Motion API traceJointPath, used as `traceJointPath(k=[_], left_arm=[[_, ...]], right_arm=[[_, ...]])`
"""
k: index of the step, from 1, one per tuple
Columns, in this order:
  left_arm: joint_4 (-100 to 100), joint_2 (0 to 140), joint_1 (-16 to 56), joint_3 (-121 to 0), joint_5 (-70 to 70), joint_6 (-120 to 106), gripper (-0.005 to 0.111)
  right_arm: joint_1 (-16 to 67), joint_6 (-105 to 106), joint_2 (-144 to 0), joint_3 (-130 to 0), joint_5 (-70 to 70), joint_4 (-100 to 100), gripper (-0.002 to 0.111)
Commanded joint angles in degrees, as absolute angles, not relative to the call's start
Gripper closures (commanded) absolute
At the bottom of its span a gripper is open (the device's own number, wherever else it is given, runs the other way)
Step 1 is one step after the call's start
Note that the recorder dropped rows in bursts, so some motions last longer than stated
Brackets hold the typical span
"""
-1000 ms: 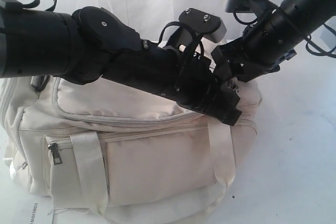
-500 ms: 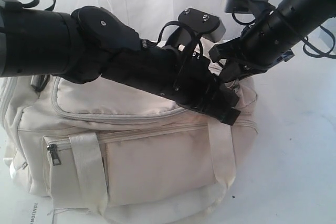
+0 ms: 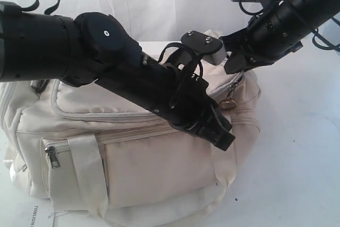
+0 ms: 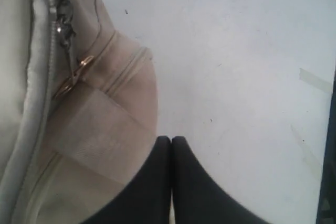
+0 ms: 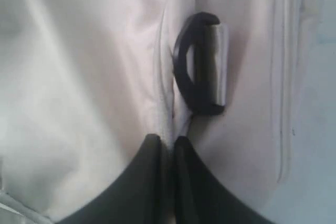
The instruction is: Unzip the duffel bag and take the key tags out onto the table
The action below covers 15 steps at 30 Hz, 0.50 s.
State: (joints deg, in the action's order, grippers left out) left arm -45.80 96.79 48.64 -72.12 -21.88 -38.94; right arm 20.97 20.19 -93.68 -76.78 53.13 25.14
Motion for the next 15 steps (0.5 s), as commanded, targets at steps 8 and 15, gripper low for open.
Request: traceJointPath(k=[8, 15], left_arm=[[-45.0, 96.2, 48.7, -72.0, -12.8, -38.2, 0.082], [-46.9, 98.0, 48.7, -72.0, -14.4, -39.1, 0.048]], right_arm=[[20.5, 20.3, -92.5, -76.6, 52.9, 25.1, 0.108], [20.5, 20.3, -92.5, -76.6, 53.0, 25.1, 0.108]])
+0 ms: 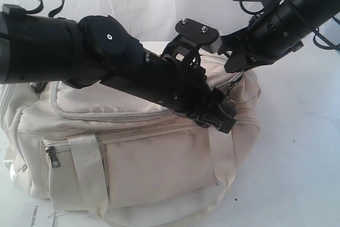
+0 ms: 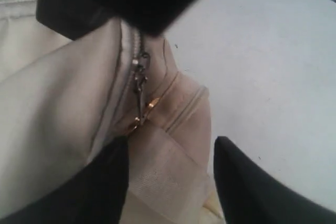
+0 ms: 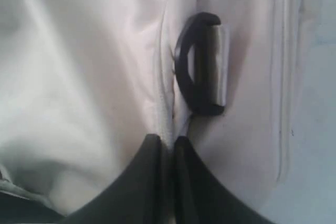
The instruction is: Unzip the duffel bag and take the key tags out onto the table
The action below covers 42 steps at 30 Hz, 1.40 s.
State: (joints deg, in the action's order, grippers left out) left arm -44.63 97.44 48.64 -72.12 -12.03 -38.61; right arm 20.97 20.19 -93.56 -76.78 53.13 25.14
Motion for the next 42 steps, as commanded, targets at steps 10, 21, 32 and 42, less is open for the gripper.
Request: traceJointPath(k=[10, 21, 32, 42], left_arm=[[-49.6, 99.3, 50.8, -72.1, -12.9, -49.8, 0.048], [-49.6, 104.1, 52.1, -72.1, 0.8, -52.7, 0.048], [-49.7, 104.3, 52.1, -72.1, 3.5, -50.8, 0.050], [-49.7, 104.5, 52.1, -72.1, 11.1, -50.8, 0.062]], right_arm=[[20.5, 20.3, -92.5, -76.6, 53.2, 25.1, 0.108], [20.5, 20.3, -92.5, -76.6, 54.0, 25.2, 0.108], [20.5, 20.3, -92.5, -76.6, 53.9, 25.4, 0.108], [20.5, 20.3, -92.5, -76.6, 54.1, 25.4, 0.108]])
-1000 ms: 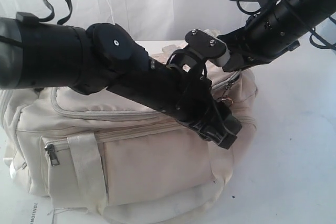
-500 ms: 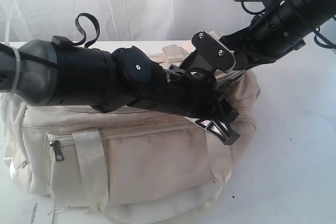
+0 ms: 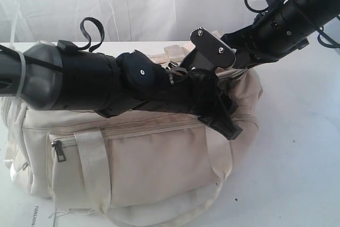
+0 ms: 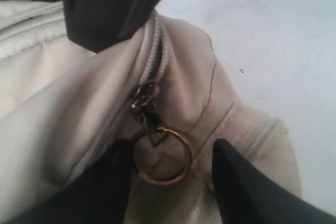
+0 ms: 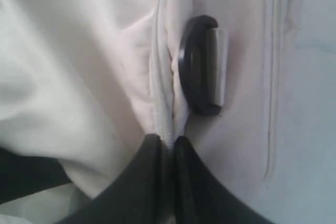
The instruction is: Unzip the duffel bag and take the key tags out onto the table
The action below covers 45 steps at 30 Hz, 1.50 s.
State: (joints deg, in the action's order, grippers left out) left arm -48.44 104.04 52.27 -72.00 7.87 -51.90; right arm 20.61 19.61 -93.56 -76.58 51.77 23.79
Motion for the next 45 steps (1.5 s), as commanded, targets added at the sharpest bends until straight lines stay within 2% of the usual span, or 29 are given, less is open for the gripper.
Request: traceJointPath(k=[1, 10, 27, 28, 31, 33, 36, 39, 40, 41, 42, 43, 45], left_arm=[[-49.7, 104.5, 52.1, -72.1, 11.1, -50.8, 0.067], [-49.7, 104.1, 52.1, -72.1, 9.9, -50.8, 0.107], [-49.7, 96.6, 52.1, -72.1, 2.9, -50.8, 0.106], [-49.7, 96.6, 52.1, -72.1, 2.5, -50.8, 0.102], [-49.7, 96.6, 52.1, -72.1, 1.6, -50.8, 0.077], [-49.7, 96.7, 52.1, -72.1, 1.8, -50.8, 0.069], [-49.7, 97.3, 52.1, -72.1, 1.8, -50.8, 0.072], [-49.7, 98.3, 52.1, -72.1, 1.2, -50.8, 0.082], [-49.7, 98.4, 52.1, -72.1, 0.7, -50.8, 0.079], [-49.7, 98.6, 52.1, -72.1, 0.4, -50.8, 0.074], [-49.7, 98.6, 52.1, -72.1, 0.3, -50.8, 0.060], [-49.7, 98.6, 52.1, -72.1, 0.3, -50.8, 0.052], [-49.7, 98.6, 52.1, -72.1, 0.0, -50.8, 0.043]], right_arm=[[20.5, 20.3, -92.5, -76.6, 54.1, 25.4, 0.108], [20.5, 20.3, -92.5, -76.6, 54.1, 25.4, 0.108], [20.5, 20.3, -92.5, -76.6, 54.1, 25.4, 0.108], [20.5, 20.3, -92.5, -76.6, 54.2, 25.4, 0.108], [20.5, 20.3, -92.5, -76.6, 54.2, 25.4, 0.108], [20.5, 20.3, -92.5, -76.6, 54.3, 25.4, 0.108], [20.5, 20.3, -92.5, -76.6, 54.6, 25.4, 0.108], [20.5, 20.3, -92.5, -76.6, 54.7, 25.4, 0.108], [20.5, 20.3, -92.5, -76.6, 54.7, 25.4, 0.108], [20.5, 20.3, -92.5, -76.6, 54.7, 25.4, 0.108], [20.5, 20.3, -92.5, -76.6, 54.7, 25.4, 0.108], [20.5, 20.3, -92.5, -76.6, 54.7, 25.4, 0.108], [20.5, 20.3, -92.5, -76.6, 54.7, 25.4, 0.108]])
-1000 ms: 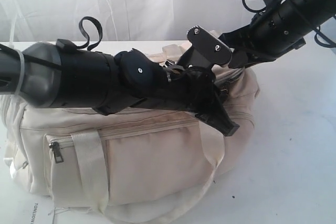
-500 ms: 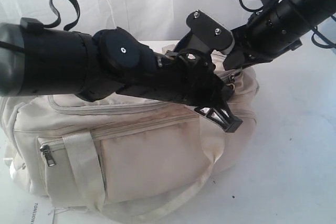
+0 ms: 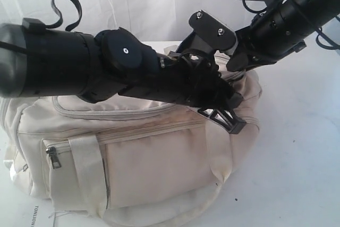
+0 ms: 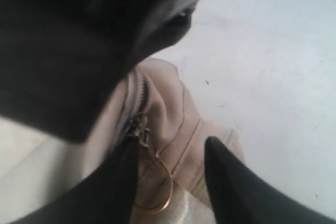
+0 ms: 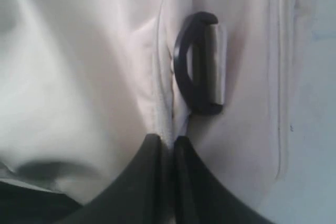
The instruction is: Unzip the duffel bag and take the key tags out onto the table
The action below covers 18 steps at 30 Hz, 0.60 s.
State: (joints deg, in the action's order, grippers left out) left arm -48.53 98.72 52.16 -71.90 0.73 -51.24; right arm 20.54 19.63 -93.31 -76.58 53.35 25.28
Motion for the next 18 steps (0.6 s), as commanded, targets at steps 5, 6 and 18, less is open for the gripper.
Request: traceJointPath(k=[5, 6, 18], left_arm=[[-49.7, 98.6, 52.1, -72.1, -3.4, -47.1, 0.044], [-49.7, 98.6, 52.1, -72.1, -4.6, -47.1, 0.045], [-49.7, 102.2, 52.0, -72.0, 8.1, -47.4, 0.053]], right_arm=[[20.5, 20.3, -92.5, -76.6, 54.7, 25.4, 0.108], [20.5, 20.3, -92.5, -76.6, 54.7, 25.4, 0.108], [20.6, 20.3, -92.5, -76.6, 54.8, 25.4, 0.108]])
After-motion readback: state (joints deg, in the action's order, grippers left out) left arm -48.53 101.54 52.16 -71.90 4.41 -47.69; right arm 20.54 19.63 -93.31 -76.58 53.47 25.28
